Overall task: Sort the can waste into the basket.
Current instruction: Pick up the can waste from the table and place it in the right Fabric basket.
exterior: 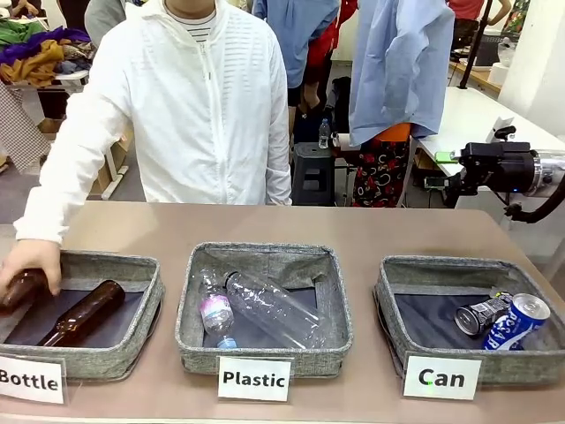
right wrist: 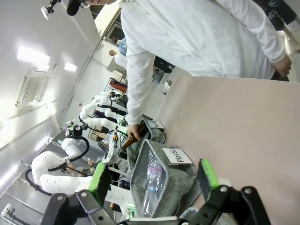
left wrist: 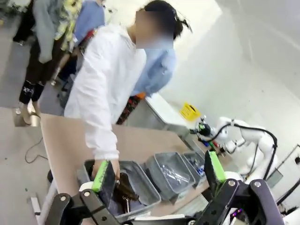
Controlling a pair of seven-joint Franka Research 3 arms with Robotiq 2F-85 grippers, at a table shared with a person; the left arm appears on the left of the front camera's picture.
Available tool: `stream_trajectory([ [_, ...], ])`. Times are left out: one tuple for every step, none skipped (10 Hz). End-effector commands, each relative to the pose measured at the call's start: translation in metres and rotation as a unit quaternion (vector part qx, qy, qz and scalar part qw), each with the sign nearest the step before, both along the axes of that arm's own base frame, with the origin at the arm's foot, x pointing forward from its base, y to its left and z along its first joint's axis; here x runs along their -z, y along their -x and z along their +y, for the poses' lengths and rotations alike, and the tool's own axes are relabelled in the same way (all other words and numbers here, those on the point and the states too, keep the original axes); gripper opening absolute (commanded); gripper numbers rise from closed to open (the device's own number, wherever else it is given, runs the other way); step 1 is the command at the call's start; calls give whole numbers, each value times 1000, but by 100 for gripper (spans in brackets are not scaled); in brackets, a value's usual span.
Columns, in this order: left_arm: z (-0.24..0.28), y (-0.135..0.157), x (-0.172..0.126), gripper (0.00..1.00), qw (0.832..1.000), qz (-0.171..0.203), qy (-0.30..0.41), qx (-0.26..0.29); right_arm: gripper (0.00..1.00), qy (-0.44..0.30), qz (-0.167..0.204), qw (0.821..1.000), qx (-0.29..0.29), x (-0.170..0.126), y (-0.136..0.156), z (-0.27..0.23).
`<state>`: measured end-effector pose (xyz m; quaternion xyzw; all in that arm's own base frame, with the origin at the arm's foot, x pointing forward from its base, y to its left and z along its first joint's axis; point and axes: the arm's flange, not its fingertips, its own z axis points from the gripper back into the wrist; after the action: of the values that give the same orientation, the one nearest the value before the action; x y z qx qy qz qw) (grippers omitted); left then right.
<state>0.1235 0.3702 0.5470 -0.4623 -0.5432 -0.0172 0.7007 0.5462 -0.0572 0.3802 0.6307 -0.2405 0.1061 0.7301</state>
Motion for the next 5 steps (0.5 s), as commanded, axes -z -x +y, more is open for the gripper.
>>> stream_trajectory([
  [4,7,9,100,999,-30,13,-21,100,-7,-2,1000,1,-1,1,2],
  [4,8,8,100,999,-32,12,-25,100,-7,-2,1000,1,-1,1,2],
  [5,8,6,100,999,-30,7,-26,100,-7,-2,1000,1,-1,1,2],
  [3,5,5,100,999,-30,4,-20,100,-7,-2,1000,1,-1,1,2],
  [-1,2,3,100,999,-30,0,-10,100,-7,-2,1000,1,-1,1,2],
])
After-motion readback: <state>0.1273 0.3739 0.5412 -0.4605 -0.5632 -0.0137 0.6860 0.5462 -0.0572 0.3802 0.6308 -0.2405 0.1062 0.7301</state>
